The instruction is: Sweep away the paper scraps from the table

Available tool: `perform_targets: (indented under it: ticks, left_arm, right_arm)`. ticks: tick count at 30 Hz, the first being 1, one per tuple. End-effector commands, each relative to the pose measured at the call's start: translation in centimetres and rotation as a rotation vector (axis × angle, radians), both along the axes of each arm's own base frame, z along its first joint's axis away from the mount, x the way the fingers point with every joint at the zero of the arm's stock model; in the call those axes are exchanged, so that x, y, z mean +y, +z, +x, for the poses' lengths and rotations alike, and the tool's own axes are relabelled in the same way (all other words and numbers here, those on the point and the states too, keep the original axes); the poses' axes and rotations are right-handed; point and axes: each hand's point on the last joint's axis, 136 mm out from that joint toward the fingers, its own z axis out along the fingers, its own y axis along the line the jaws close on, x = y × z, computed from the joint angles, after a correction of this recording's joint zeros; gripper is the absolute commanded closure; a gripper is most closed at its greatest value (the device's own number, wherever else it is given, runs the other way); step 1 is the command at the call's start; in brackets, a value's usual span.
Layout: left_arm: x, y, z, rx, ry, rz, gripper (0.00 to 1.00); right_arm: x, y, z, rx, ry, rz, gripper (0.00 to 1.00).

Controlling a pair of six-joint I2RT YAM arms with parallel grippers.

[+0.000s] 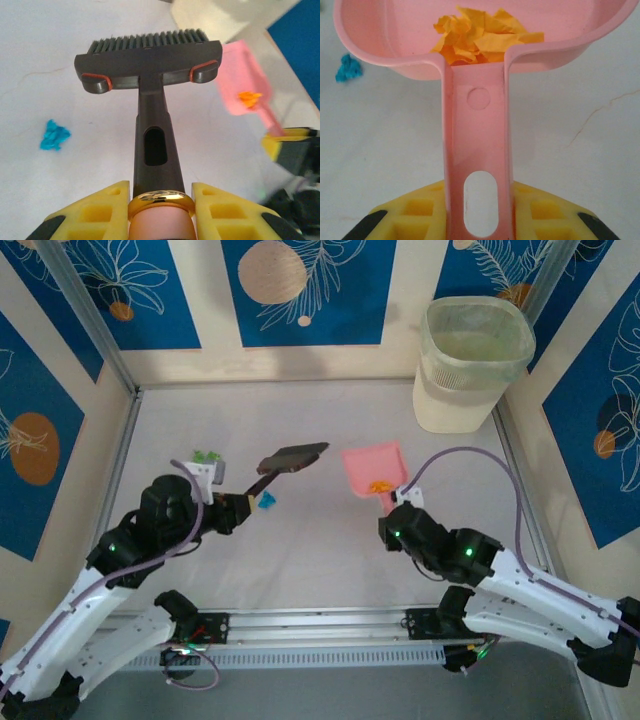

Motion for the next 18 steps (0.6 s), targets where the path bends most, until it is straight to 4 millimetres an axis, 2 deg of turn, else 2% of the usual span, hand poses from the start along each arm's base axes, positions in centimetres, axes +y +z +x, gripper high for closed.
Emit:
perform_targets:
  ticks: [1,8,14,18]
  left_arm:
    - [2.1,0.6,1.8,-0.090,0.175,-0.093,1.00]
    - [4.1,-1.5,2.3,-0.154,0.275,-0.066,1.00]
    - [3.9,-3.7,2.8,-0.179,0.276,-0.071,1.00]
    - [3.6,-4.8,2.8,-0.177,0.262,-0.083,1.00]
  right_arm:
    - [-0.9,2.0,0.6,0.024,-0.039,0.005,1.00]
    - [0.4,6.4,2.9,0.032,0.000,0.048,1.00]
    - [1.6,10.4,6.3,0.057,0.012,0.103,1.00]
    - [2.3,14.2,9.3,0.032,0.017,0.214,1.00]
